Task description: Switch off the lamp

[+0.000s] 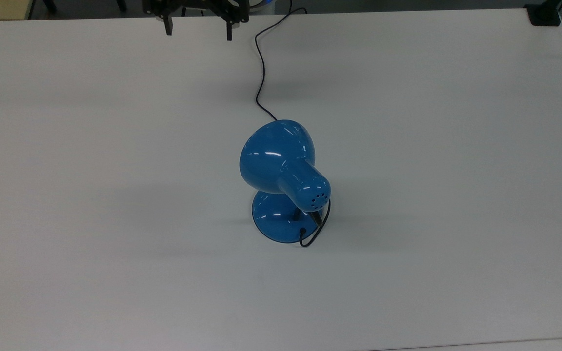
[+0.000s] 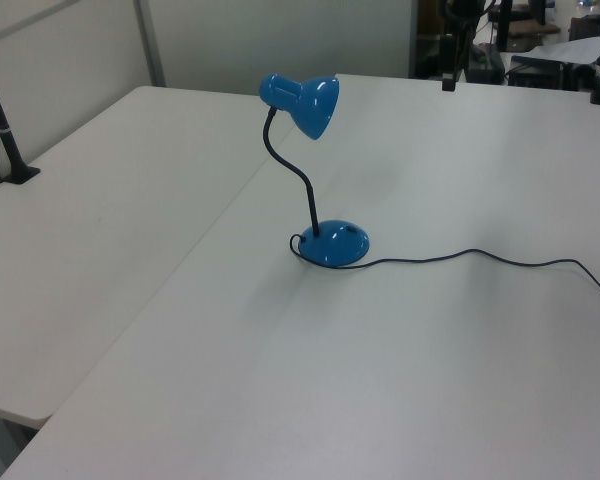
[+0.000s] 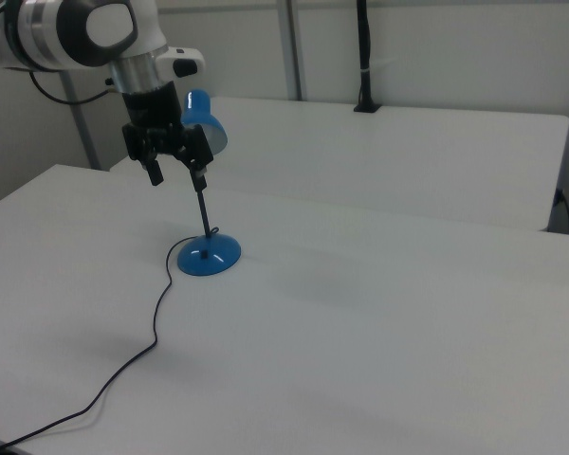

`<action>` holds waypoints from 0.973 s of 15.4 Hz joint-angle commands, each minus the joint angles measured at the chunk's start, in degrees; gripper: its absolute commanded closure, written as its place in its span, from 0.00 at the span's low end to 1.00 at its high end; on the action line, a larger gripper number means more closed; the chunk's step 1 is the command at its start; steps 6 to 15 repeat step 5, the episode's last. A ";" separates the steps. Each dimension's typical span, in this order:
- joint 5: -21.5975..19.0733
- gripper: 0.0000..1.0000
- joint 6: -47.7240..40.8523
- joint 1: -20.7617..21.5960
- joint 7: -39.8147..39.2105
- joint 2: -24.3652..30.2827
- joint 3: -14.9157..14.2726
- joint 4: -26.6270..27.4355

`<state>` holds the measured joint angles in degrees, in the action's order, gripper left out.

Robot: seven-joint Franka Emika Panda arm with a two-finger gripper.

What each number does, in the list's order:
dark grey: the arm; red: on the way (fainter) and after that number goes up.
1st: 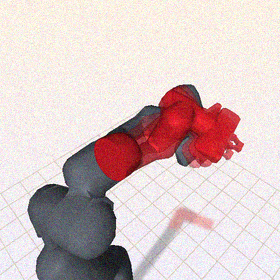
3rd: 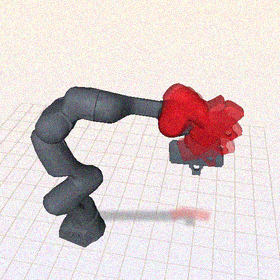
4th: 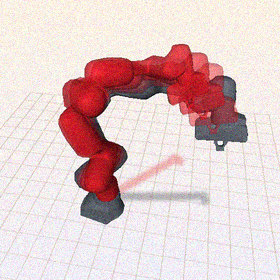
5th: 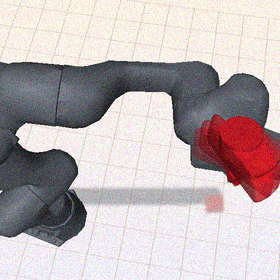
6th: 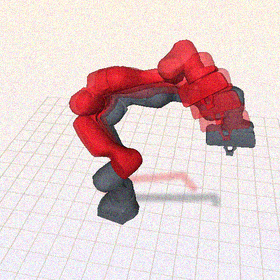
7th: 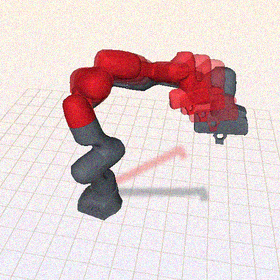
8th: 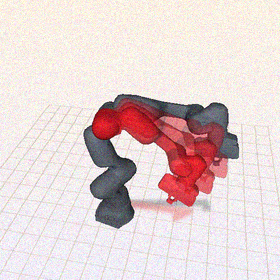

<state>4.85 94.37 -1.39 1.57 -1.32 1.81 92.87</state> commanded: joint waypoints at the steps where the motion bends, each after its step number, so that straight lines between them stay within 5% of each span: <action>1: -0.46 0.00 -1.03 0.33 0.98 1.24 -0.66 -0.32; 15: -0.28 0.00 -1.03 0.42 0.89 1.15 -0.57 -0.24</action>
